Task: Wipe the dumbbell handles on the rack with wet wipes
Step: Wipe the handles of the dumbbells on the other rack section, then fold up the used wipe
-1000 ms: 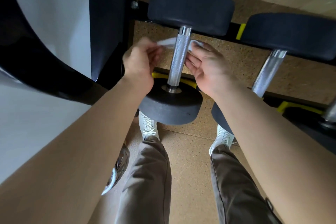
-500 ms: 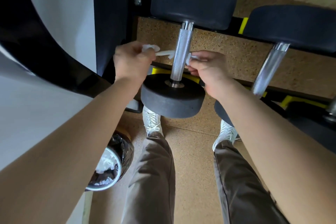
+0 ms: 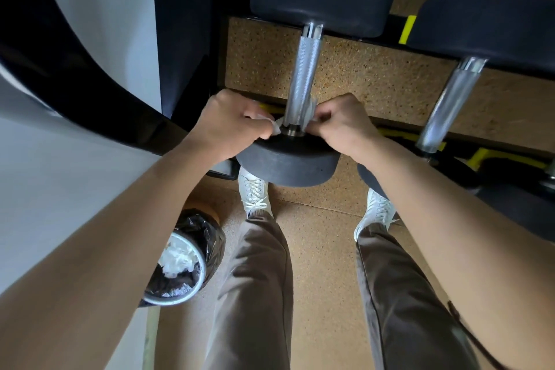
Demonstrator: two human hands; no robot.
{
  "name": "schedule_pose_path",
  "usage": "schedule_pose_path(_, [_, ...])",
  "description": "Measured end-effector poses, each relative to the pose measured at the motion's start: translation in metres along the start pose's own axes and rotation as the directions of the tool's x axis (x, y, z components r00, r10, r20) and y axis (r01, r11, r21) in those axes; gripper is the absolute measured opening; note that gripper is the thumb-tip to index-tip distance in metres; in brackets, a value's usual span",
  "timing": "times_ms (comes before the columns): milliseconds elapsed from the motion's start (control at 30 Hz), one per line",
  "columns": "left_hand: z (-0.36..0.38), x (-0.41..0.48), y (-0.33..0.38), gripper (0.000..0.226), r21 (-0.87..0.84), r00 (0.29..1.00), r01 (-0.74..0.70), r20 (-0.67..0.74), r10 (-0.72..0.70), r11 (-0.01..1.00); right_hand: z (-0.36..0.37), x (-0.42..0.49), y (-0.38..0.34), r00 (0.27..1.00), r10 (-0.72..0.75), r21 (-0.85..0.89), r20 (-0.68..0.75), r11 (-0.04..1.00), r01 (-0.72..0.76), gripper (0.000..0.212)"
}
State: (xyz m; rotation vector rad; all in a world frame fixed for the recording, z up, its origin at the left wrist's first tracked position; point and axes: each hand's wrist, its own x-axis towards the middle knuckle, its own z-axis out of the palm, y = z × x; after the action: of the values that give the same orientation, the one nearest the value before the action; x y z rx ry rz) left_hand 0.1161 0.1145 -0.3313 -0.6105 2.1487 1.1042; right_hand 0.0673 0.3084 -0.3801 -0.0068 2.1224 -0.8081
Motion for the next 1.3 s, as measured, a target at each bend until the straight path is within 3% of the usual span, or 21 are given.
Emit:
schedule_pose_path(100, [0.01,0.008,0.002,0.015,0.063,0.999,-0.014,-0.03,0.016,0.998,-0.016,-0.01,0.002,0.995,-0.062,0.002,0.083,0.998,0.062,0.003])
schedule_pose_path(200, [0.021,0.016,0.007,0.02,0.169,0.997,0.01,-0.071,0.002,0.986,-0.031,-0.024,-0.001,0.973,-0.141,-0.025,0.181,0.989,0.148,0.01])
schedule_pose_path(300, [0.021,0.012,0.004,0.018,0.182,0.996,-0.029,-0.078,0.044,0.983,-0.025,-0.028,-0.006,0.969,-0.192,-0.022,0.156,0.98,0.198,0.008])
schedule_pose_path(467, [0.012,-0.006,-0.005,0.021,-0.021,0.992,-0.082,-0.102,0.08,0.996,0.007,-0.015,-0.011,0.978,-0.185,0.024,-0.095,0.982,0.188,0.009])
schedule_pose_path(633, [0.016,-0.008,0.0,0.005,-0.334,0.979,-0.066,-0.204,-0.003,0.94,0.0,-0.012,-0.013,0.938,-0.094,0.282,-0.332,0.94,0.194,0.016])
schedule_pose_path(700, [0.018,-0.005,0.001,0.007,-0.354,0.965,-0.066,-0.261,-0.031,0.933,-0.01,-0.008,-0.019,0.891,-0.021,0.413,-0.453,0.881,0.231,0.015])
schedule_pose_path(800, [0.019,-0.006,0.0,0.013,-0.339,0.941,-0.112,-0.339,-0.011,0.934,-0.014,-0.002,-0.03,0.841,-0.001,0.394,-0.541,0.883,0.255,0.015])
schedule_pose_path(967, [0.031,-0.017,-0.006,0.016,-0.295,0.915,-0.237,-0.388,0.111,0.926,0.022,-0.014,-0.024,0.943,0.019,0.288,-0.334,0.954,0.083,0.012])
schedule_pose_path(1100, [0.037,-0.033,-0.006,0.029,-0.248,0.922,-0.262,-0.35,0.166,0.933,0.02,-0.038,-0.023,0.978,-0.031,0.279,-0.205,0.956,0.089,0.024])
schedule_pose_path(1200, [0.039,-0.051,0.004,0.036,-0.314,0.936,-0.275,-0.305,0.178,0.909,0.001,-0.065,-0.033,0.993,-0.049,0.493,-0.104,0.865,0.094,0.026])
schedule_pose_path(1300, [0.041,-0.068,0.017,0.033,-0.427,0.966,-0.205,-0.234,0.112,0.881,-0.016,-0.095,-0.043,0.994,-0.086,0.778,0.074,0.629,-0.004,0.024])
